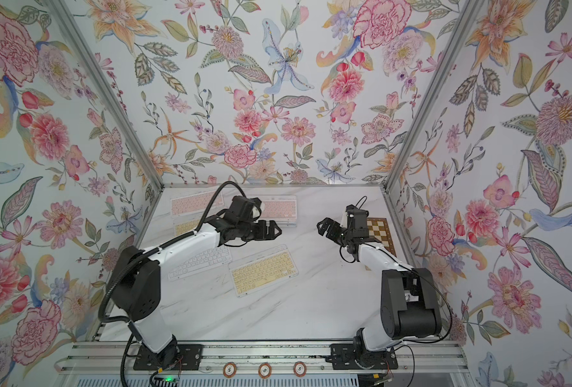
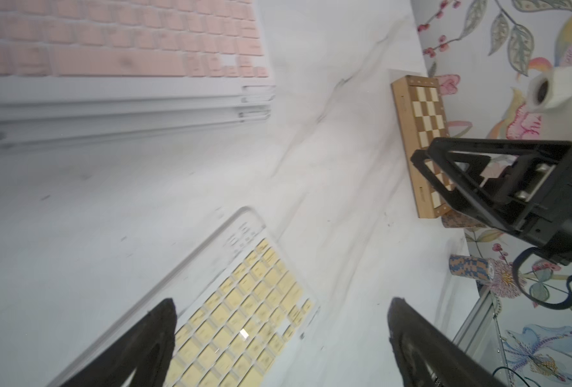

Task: Stack the numeric keypads
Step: Move the numeric keypad to the center of the board.

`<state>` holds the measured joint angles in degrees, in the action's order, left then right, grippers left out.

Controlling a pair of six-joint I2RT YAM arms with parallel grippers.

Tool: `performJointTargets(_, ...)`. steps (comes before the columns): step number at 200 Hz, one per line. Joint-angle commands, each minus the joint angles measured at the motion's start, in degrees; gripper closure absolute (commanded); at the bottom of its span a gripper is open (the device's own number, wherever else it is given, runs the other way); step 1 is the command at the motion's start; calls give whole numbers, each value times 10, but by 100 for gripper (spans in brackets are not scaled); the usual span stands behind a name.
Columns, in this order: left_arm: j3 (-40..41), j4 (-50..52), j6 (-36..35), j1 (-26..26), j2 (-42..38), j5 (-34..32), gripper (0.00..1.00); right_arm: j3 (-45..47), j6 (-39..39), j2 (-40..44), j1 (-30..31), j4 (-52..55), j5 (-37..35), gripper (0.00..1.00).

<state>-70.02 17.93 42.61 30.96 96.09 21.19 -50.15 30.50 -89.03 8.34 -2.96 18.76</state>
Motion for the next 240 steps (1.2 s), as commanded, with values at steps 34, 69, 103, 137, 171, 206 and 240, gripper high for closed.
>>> performJointTargets(34, 246, -50, 61, -73, -119, 42, 1, -25, -43, -55, 104, 38, -2, 1)
performJointTargets(69, 317, -141, 117, -71, -122, 75, 1, -23, -43, -66, 149, 43, 11, 1)
performJointTargets(103, 339, -173, 137, -55, -112, 59, 1, -15, -28, -89, 169, 40, 56, 1)
performJointTargets(137, 341, -199, 192, -27, -78, 63, 1, -10, 5, -96, 168, 59, 77, 1)
performJointTargets(171, 277, -160, 197, -1, -23, 48, 1, -3, 19, -89, 141, 109, 97, 1)
performJointTargets(206, 211, -212, 173, 17, 46, 54, 1, 39, 8, -46, 105, 100, 83, 1)
performJointTargets(240, 192, -245, 172, 19, 82, 55, 1, 51, 21, -36, 35, 95, 139, 1)
